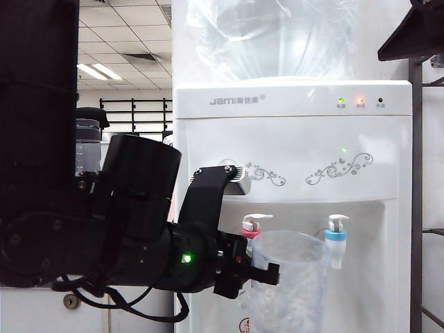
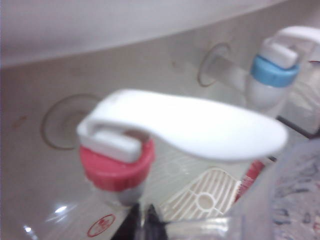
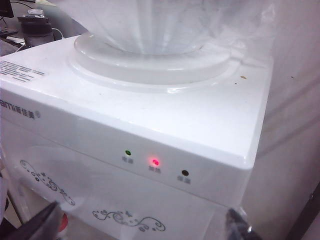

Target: Pick up the plastic mug from the left desk, go to the hot water outlet of the water dispenser, press the vertical switch to get some water, then put the mug back on the desk.

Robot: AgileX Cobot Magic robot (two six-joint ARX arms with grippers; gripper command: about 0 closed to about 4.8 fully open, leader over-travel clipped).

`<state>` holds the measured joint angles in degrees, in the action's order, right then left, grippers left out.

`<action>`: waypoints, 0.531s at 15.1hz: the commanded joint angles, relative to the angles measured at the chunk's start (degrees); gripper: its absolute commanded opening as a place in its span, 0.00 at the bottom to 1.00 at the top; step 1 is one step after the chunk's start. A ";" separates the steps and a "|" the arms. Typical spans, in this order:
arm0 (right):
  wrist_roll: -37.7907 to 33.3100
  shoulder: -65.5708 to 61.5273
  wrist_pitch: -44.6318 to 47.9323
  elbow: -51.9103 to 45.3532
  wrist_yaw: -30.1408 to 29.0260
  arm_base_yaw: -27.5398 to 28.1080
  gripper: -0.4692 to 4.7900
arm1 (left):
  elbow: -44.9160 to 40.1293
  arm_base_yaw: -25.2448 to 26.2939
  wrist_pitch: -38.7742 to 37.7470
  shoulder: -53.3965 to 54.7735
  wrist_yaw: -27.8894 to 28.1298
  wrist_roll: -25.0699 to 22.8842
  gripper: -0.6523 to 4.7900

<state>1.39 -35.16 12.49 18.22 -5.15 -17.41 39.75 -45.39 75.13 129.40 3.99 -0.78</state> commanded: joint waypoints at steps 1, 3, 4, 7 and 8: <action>0.15 0.13 0.61 0.33 0.13 -0.07 0.90 | 0.15 0.28 1.57 -0.48 9.62 1.36 0.11; 0.15 0.13 0.59 0.33 0.13 -0.07 0.90 | 0.13 -0.39 -0.07 -0.48 17.22 6.45 0.11; 0.15 0.13 0.63 0.33 0.13 -0.07 0.90 | 0.13 -0.61 -1.29 -0.48 19.39 8.59 0.11; 0.15 0.15 0.61 0.33 0.15 -0.04 0.90 | 0.13 -1.01 -5.84 -0.46 21.29 10.91 0.11; 0.15 0.17 0.66 0.33 0.28 -0.04 0.90 | 0.11 -1.11 -7.15 -0.46 21.29 10.91 0.11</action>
<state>1.39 -35.16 12.49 18.22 -5.13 -17.41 39.53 -46.92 67.99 129.40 22.63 8.82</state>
